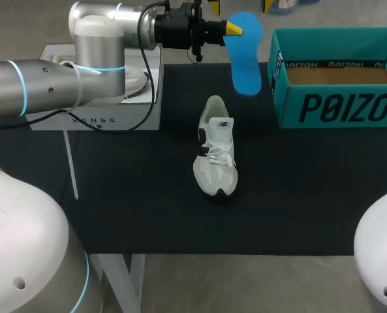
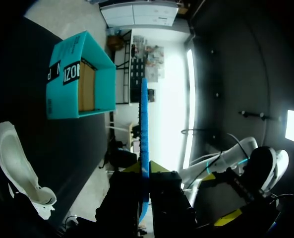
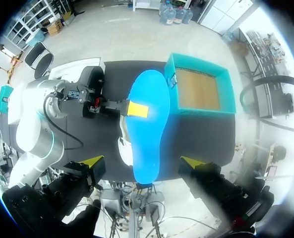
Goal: Take the shoe out of the shoebox, open the shoe tongue, remove and reinsert the insole, then place the shoe into the shoebox
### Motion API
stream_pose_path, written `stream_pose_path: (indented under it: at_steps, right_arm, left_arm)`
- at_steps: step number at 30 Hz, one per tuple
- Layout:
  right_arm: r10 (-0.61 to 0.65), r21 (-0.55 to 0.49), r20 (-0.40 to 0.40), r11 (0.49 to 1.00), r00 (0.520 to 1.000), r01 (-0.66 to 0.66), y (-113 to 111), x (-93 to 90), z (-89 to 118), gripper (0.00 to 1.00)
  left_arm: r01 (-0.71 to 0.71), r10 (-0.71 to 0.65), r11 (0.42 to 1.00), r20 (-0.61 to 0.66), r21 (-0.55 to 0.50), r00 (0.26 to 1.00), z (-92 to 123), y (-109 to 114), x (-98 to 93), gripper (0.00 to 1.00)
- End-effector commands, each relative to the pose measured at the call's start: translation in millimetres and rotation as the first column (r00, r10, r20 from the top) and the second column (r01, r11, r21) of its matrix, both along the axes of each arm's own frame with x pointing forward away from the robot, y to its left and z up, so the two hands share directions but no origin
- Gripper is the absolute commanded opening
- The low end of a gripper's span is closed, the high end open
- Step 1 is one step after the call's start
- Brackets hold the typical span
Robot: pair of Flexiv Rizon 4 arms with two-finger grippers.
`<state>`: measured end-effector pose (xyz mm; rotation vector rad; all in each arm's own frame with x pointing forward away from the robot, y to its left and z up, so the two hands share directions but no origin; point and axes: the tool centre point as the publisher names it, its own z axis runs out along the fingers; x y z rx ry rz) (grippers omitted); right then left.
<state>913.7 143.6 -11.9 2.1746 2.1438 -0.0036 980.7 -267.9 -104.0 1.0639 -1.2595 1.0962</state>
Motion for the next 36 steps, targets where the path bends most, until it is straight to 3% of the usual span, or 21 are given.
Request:
stream_pose_path:
  at_steps: [1,3,9,10,12,14,28,31,32,36]
  right_arm:
    - [-0.007,0.008,-0.002,1.000,1.000,0.007,0.0,2.1,-0.6,1.00]
    - [-0.009,0.045,0.004,0.999,1.000,0.009,-1.0,2.9,-0.4,1.00]
    - [0.067,0.401,0.058,0.912,0.996,-0.084,-13.6,3.8,7.5,1.00]
    - [0.094,0.471,0.078,0.874,0.993,-0.120,-16.5,3.9,9.5,1.00]
    - [0.132,0.647,0.158,0.734,0.979,-0.204,-23.7,3.2,15.2,1.00]
    - [0.122,0.712,0.274,0.641,0.954,-0.286,-33.2,0.1,21.5,1.00]
    - [0.109,0.697,0.294,0.655,0.949,-0.291,-37.4,-0.6,22.7,1.00]
    - [0.038,0.898,0.257,0.360,0.966,-0.253,-45.3,1.1,13.5,1.00]
    - [0.028,0.919,0.254,0.306,0.967,-0.250,-48.2,2.1,11.3,1.00]
    - [-0.004,0.936,0.270,0.237,0.963,-0.261,-56.4,3.3,8.2,1.00]
  left_arm:
    - [-0.003,0.003,1.000,0.002,0.003,1.000,1.0,1.4,-2.6,0.00]
    - [-0.004,0.004,1.000,0.003,0.002,1.000,0.9,1.9,-2.9,0.00]
    - [-0.016,0.016,1.000,-0.003,0.004,1.000,-0.5,5.3,-2.9,0.00]
    - [-0.019,0.019,1.000,-0.001,0.005,1.000,-0.8,7.2,-2.8,0.00]
    - [-0.022,0.022,1.000,0.003,0.004,1.000,0.1,12.1,-2.9,0.00]
    - [-0.024,0.024,1.000,0.006,0.001,1.000,1.7,16.6,-3.3,0.00]
    - [0.006,-0.006,1.000,0.008,0.009,1.000,2.2,14.1,-0.4,0.00]
    - [0.002,-0.002,1.000,0.015,-0.002,1.000,3.0,15.4,1.9,0.00]
    - [0.003,-0.003,1.000,0.014,-0.006,1.000,2.9,16.3,2.7,0.00]
    - [0.008,-0.008,1.000,0.007,-0.012,1.000,1.4,18.9,4.7,0.00]
